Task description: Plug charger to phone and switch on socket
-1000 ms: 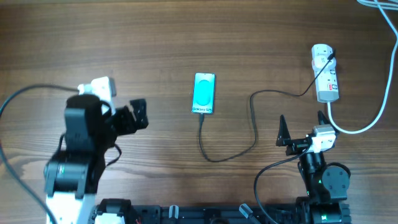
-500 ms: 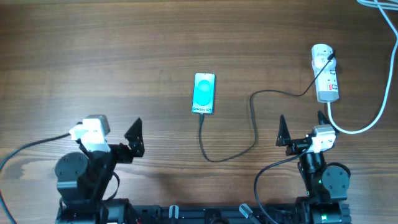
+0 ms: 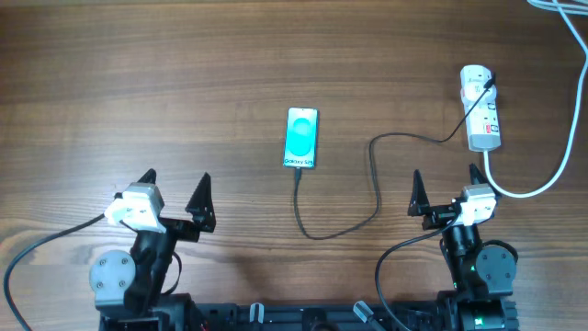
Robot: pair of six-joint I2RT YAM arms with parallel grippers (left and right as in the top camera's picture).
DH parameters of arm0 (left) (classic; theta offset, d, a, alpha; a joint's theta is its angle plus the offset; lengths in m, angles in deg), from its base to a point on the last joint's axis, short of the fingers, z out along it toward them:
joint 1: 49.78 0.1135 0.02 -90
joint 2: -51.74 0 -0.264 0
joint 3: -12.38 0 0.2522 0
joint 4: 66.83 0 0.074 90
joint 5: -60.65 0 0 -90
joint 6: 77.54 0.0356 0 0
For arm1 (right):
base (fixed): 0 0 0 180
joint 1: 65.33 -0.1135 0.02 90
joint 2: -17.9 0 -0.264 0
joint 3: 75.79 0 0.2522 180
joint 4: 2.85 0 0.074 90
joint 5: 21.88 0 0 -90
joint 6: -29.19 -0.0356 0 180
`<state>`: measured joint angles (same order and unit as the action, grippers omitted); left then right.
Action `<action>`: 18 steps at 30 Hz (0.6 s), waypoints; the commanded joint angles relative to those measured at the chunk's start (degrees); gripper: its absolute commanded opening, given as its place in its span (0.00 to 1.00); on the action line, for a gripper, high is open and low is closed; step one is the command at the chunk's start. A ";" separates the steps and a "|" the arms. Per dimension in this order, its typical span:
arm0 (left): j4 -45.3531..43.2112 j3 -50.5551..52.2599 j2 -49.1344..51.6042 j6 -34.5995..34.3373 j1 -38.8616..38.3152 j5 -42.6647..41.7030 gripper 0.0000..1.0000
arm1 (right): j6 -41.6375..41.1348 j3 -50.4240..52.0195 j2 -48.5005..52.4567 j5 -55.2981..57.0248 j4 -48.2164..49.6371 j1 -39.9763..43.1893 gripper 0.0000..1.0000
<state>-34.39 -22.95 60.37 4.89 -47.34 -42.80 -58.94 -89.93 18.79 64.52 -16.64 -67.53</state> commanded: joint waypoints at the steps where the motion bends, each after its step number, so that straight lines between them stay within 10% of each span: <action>1: -7.02 5.31 -3.93 -0.66 0.48 -0.68 1.00 | 1.01 0.09 -0.68 0.15 0.09 0.15 1.00; 18: -34.05 21.24 -8.46 -8.33 0.46 6.67 1.00 | 1.01 0.09 -0.68 0.15 0.09 0.15 1.00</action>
<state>-67.18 -4.11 52.54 -2.39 -47.34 -39.02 -58.94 -89.93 18.79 64.52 -16.64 -67.53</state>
